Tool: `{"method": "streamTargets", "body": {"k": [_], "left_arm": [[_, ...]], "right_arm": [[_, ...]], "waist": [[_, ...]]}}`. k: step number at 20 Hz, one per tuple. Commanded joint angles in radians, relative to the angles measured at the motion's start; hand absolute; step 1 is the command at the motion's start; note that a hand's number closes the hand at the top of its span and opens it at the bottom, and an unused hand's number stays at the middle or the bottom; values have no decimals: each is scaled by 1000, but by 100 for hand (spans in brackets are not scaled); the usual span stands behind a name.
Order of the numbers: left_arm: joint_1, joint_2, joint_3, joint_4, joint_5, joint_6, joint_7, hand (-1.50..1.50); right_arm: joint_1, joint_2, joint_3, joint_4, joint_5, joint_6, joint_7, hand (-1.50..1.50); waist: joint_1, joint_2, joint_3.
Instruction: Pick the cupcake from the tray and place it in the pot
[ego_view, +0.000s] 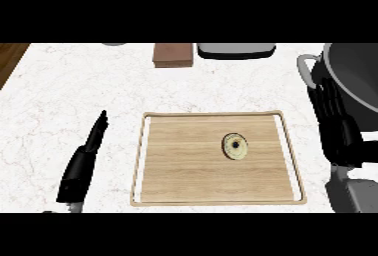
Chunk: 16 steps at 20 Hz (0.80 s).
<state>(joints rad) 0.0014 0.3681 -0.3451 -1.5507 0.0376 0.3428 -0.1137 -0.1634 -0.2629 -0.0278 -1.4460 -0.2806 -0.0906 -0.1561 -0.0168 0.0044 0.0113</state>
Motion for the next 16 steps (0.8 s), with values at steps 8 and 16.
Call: {"method": "streamTargets", "body": {"k": [8, 16], "left_arm": [[14, -24, -21, 87, 129, -145, 144, 0], [-15, -26, -8, 91, 195, -214, 206, 0]], "right_arm": [[60, -47, 102, 0, 529, -534, 238, 150], [113, 258, 361, -202, 945, -980, 213, -150]], "waist": [[-56, -2, -34], [-4, -14, -17]]}}
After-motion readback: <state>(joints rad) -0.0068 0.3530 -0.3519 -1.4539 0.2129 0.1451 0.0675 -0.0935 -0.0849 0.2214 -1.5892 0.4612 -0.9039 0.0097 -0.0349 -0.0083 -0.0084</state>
